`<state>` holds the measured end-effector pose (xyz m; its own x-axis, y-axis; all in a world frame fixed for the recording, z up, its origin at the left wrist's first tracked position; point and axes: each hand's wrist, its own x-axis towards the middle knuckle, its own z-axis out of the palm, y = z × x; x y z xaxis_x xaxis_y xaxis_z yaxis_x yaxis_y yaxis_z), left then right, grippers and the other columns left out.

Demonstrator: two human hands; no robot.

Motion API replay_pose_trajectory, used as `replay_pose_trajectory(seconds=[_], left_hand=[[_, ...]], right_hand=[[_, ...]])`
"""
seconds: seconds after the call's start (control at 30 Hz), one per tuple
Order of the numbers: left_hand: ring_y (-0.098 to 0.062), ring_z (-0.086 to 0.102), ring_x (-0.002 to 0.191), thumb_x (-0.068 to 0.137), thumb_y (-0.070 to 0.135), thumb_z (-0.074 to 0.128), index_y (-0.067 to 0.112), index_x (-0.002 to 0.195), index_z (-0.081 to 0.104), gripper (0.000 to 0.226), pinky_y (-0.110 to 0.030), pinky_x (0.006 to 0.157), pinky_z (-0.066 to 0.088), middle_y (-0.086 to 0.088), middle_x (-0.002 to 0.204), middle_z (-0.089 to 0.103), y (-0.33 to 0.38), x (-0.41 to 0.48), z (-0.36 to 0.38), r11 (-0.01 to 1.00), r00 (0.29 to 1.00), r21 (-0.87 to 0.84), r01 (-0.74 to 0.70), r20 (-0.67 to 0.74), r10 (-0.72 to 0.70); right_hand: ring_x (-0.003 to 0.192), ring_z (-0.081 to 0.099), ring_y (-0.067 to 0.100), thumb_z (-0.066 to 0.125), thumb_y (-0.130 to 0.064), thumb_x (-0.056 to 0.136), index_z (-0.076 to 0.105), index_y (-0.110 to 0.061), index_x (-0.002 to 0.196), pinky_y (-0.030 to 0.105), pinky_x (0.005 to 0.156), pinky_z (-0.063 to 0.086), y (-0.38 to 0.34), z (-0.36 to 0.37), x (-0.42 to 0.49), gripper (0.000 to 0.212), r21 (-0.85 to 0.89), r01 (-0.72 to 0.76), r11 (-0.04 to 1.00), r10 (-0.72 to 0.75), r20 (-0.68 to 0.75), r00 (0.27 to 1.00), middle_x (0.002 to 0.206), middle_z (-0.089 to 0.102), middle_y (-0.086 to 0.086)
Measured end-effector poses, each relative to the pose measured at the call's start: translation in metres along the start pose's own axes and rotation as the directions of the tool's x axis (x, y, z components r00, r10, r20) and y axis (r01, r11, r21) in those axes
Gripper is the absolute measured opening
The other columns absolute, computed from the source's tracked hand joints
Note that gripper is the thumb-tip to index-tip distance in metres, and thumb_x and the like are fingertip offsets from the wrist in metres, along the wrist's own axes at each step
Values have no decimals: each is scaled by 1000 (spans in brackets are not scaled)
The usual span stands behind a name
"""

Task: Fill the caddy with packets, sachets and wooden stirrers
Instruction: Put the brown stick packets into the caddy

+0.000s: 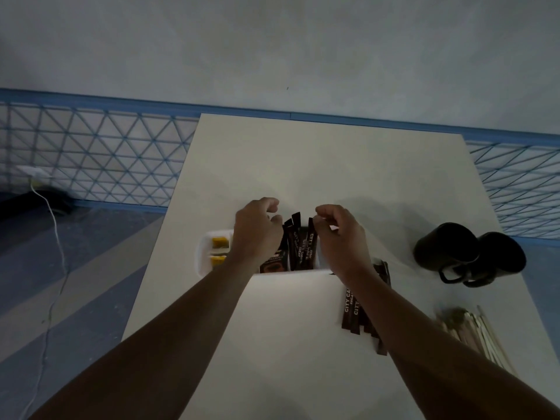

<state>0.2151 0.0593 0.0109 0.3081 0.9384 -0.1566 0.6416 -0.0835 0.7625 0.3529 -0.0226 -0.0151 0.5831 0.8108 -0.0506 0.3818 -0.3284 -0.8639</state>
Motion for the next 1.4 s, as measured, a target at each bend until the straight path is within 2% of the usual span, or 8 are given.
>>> replay_pose_trajectory(seconds=[0.07,0.27,0.5,0.63,0.77,0.97,1.23,1.4], left_hand=[[-20,58,118,94,24,61,14,132,60,39,-32,102,45,-1,129,62,0,4,-3,998,996,65,-8,90,2],[-25,53,124,93,29,63,24,133,60,41,-45,108,40,0,128,64,-1,15,1,986,977,162,-48,213,12],[-22,56,119,93,31,61,39,107,73,20,-51,103,37,12,113,72,1,19,12,985,984,147,-88,166,63],[-22,56,116,94,29,56,35,103,75,21,-47,102,34,12,110,72,3,22,19,982,988,174,-75,148,49],[-27,53,116,95,22,50,32,103,74,28,-44,94,30,7,109,72,6,25,21,970,987,230,-75,157,39],[-30,53,115,96,22,48,27,108,73,28,-44,93,33,0,109,71,7,22,22,960,984,277,-53,180,2],[-24,61,105,93,27,57,24,102,72,18,-45,91,50,2,104,72,14,16,13,979,992,159,-126,24,123],[-11,65,84,91,19,59,19,91,74,15,-26,78,53,7,89,73,35,-4,13,972,974,65,-227,-6,228]], right_hand=[[91,61,3,67,-30,93,65,-20,119,12,72,44,3,-10,0,28,-87,22,996,-20,28,999,113,65,-7],[89,64,12,75,-33,87,55,-18,136,39,77,60,6,-22,-3,55,-251,-47,967,91,168,982,118,63,-2],[83,61,11,68,-22,92,67,-15,124,10,58,35,-2,0,1,33,-275,-28,961,82,187,979,104,73,0],[84,63,19,61,-12,92,74,-13,109,21,67,38,-7,5,4,21,-313,44,949,4,152,988,97,75,5],[73,56,13,60,-8,92,77,-12,102,21,65,37,-5,7,9,20,-338,145,930,-93,164,982,93,74,6],[89,67,21,67,-3,86,65,-12,127,23,77,46,0,8,9,42,-294,97,951,-55,148,987,116,69,7],[75,60,1,64,-2,90,59,-15,133,1,59,39,4,-13,2,46,-252,30,967,-11,79,997,118,66,1],[84,63,8,62,-4,92,66,-15,122,0,57,41,6,-38,-6,33,-238,16,971,-10,29,1000,107,69,-2]])
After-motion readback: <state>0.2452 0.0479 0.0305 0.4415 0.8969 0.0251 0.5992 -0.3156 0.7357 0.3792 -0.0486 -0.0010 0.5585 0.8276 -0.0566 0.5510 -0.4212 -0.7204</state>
